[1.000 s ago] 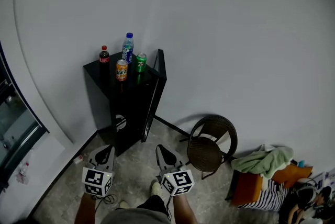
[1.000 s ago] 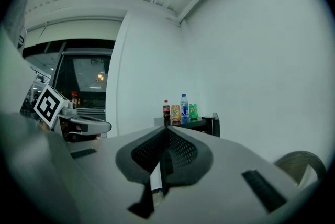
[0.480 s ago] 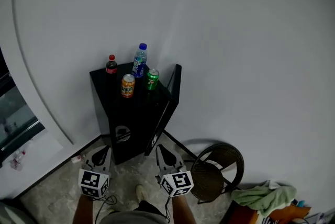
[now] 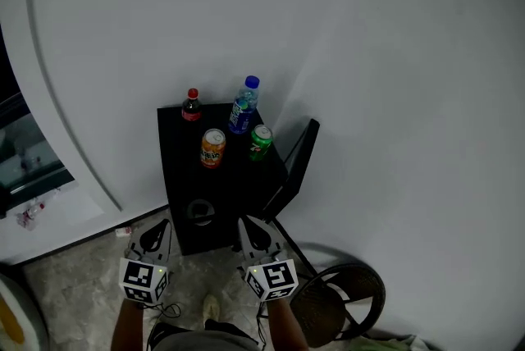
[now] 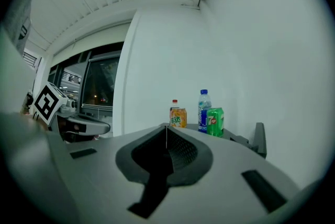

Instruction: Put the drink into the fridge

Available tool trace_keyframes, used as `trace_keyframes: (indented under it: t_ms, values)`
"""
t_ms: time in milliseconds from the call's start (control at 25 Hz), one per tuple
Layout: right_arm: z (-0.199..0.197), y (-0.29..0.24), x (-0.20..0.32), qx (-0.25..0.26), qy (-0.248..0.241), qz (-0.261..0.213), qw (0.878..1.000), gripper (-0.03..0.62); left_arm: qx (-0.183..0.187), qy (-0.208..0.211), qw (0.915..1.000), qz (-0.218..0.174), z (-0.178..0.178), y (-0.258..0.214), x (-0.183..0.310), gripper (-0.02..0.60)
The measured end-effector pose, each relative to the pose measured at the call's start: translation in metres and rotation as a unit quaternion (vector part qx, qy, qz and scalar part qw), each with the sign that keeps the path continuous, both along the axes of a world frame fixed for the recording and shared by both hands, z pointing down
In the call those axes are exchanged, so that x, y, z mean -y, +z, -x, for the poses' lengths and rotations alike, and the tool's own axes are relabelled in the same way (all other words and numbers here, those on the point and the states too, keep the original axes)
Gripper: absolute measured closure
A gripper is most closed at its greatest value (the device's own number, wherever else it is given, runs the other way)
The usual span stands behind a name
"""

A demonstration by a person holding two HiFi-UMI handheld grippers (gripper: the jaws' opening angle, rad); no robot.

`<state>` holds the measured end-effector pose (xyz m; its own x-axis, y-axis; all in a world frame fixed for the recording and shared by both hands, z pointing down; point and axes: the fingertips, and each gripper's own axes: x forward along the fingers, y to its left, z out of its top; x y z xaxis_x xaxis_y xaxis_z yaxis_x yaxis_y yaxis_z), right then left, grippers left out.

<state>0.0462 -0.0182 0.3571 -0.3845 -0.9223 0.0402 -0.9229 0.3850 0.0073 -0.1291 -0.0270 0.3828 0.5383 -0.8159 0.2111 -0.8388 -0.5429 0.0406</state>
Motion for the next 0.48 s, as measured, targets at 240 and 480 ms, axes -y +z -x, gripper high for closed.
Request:
trace_keyframes:
  t_ms: [240, 480]
  values:
    - [0.001, 0.012, 0.046, 0.007, -0.044, 0.006, 0.999, 0.569, 0.001, -0.053, 0.9986, 0.001, 0.006, 0.007, 0.022, 0.578]
    - [0.009, 0.008, 0.096, -0.001, -0.079, -0.002, 0.997, 0.569, 0.013, -0.094, 0.9954, 0.008, 0.019, 0.019, 0.031, 0.578]
